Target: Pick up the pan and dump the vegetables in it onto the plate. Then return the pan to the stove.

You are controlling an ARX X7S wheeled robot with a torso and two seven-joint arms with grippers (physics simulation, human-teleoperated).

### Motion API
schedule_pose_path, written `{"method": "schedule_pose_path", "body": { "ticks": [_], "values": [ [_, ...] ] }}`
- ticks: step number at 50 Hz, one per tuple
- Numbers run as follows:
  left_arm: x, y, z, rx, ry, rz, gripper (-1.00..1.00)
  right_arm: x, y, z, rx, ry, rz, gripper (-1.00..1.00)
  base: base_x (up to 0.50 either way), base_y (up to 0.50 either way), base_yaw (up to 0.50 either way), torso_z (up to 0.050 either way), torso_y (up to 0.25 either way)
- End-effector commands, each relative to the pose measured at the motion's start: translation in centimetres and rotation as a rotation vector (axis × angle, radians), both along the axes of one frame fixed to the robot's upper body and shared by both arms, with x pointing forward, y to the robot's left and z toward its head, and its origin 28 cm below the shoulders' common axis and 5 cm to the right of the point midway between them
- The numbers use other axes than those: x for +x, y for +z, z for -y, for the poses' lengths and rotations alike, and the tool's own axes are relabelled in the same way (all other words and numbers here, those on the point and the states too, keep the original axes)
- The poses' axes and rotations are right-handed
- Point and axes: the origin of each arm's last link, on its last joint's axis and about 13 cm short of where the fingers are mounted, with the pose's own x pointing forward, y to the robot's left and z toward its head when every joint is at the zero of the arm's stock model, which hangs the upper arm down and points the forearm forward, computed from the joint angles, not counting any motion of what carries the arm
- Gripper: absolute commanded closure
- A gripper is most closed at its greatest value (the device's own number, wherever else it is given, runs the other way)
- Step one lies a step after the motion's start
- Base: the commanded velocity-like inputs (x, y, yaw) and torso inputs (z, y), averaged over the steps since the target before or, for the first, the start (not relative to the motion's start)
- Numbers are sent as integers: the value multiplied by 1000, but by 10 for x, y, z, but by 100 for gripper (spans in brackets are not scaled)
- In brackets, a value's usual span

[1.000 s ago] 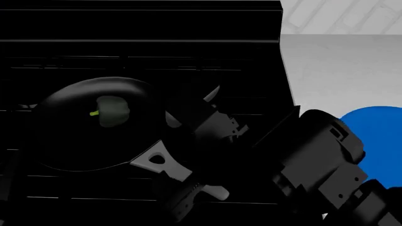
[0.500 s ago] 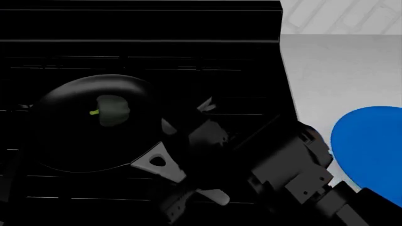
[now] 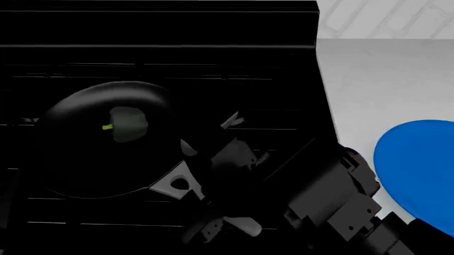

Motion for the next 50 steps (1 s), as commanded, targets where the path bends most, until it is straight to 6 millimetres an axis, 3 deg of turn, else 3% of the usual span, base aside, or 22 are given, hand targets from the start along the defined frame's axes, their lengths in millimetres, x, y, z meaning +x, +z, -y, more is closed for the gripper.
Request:
{"method": "schedule_pose_path", "body": {
  "ticks": [1,8,18,29,36,50],
  "values": [
    [-1,-1,0,3,4,-2,-100,-15,24,4,-23,-27,184,100,0,0,0,0,0],
    [-1,-3,-1,0,6,-6,-100,-21,40,11,-2,-65,241,100,0,0,0,0,0],
    [-3,-5,-2,-1,10,-10,-100,-30,62,34,175,-176,296,100,0,0,0,0,4],
    [-2,-9,-1,0,9,-19,-100,-53,56,66,268,-306,267,100,0,0,0,0,4],
    [-3,-11,0,4,2,-19,-100,-74,68,73,283,-386,268,100,0,0,0,2,6],
    [-1,-16,3,2,-12,-25,-100,-84,77,101,317,-523,237,100,0,0,0,0,5]
  ]
}}
